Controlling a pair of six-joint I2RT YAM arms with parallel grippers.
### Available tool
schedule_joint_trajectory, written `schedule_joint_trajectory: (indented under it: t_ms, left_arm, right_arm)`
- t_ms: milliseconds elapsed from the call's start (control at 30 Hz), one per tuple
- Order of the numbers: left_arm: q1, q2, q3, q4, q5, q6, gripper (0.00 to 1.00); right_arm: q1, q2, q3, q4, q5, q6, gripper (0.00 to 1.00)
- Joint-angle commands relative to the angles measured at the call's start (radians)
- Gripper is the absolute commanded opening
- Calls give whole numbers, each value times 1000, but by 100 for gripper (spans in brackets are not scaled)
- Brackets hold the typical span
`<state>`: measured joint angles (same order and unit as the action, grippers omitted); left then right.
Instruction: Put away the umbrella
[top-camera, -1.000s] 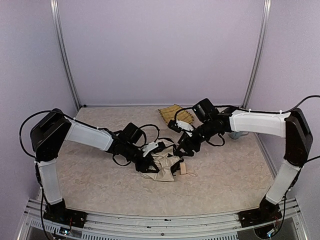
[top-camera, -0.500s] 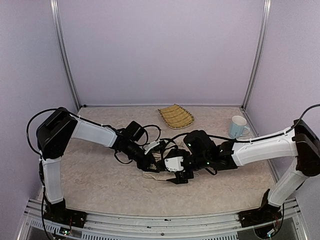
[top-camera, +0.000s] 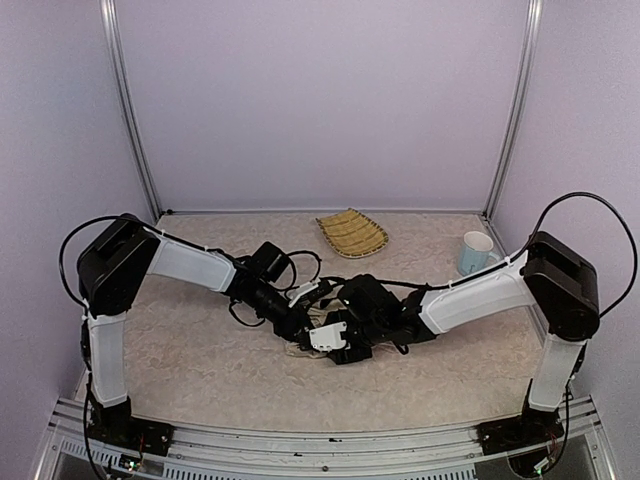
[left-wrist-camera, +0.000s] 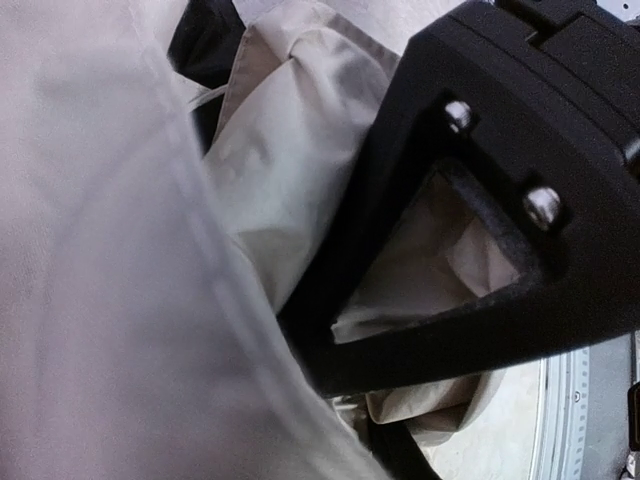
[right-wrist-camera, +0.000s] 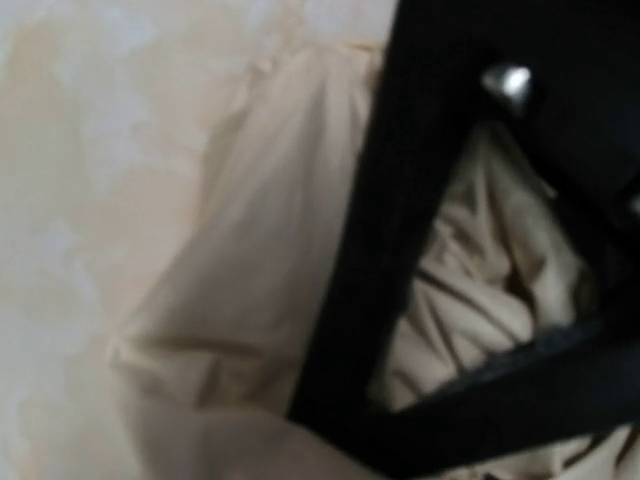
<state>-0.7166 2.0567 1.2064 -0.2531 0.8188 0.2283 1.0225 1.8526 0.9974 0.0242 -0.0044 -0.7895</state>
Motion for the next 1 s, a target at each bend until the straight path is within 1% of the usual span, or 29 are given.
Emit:
schedule_joint_trajectory:
  t_ms: [0, 67, 200, 233, 267, 300, 333, 400, 433, 500, 533, 600, 633, 700, 767, 833, 900, 967]
  left_arm:
    - [3, 64, -38, -155, 19, 25, 23]
    - [8, 61, -33, -154, 32, 30, 23]
    - [7, 82, -6, -195, 54, 57, 23]
    - [8, 84, -7, -197, 61, 60, 23]
    - [8, 81, -6, -197, 65, 63, 23]
    - [9, 74, -7, -193, 69, 65, 25]
    - [12, 59, -9, -179, 66, 58, 30]
    - [24, 18, -20, -119, 60, 19, 41]
    - [33, -5, -25, -78, 59, 0, 50]
    - [54, -52, -44, 36, 58, -46, 63]
    - [68, -73, -58, 93, 57, -74, 73]
    - [95, -130, -97, 211, 54, -150, 84]
    - [109, -154, -133, 273, 54, -185, 85]
    - [134, -222, -205, 414, 49, -249, 86]
    - [152, -308, -305, 574, 7, -308, 85]
    - [158, -406, -424, 737, -67, -346, 85]
    - [147, -504, -548, 884, -159, -352, 84]
    - [93, -597, -631, 935, -271, -285, 82]
  right_arm:
    - [-15, 50, 5, -52, 65, 23, 59]
    - [-16, 65, 8, -68, 95, 24, 56]
    - [-25, 99, 41, -124, 84, 50, 47]
    - [-29, 106, 48, -142, 78, 59, 43]
    - [-32, 110, 57, -159, 77, 67, 36]
    - [-34, 114, 69, -184, 52, 80, 32]
    - [-37, 120, 83, -215, 29, 99, 28]
    - [-42, 128, 112, -279, -17, 126, 25]
    - [-45, 135, 121, -304, -37, 140, 24]
    - [-51, 145, 123, -336, -63, 159, 23]
    - [-55, 152, 122, -352, -70, 168, 22]
    - [-58, 164, 129, -379, -84, 190, 21]
    - [-59, 169, 136, -394, -100, 199, 21]
    - [-64, 173, 144, -417, -135, 216, 21]
    - [-73, 177, 159, -446, -185, 232, 21]
    - [-90, 185, 189, -492, -256, 255, 20]
    - [-111, 201, 222, -553, -344, 268, 21]
    - [-131, 225, 255, -622, -433, 272, 20]
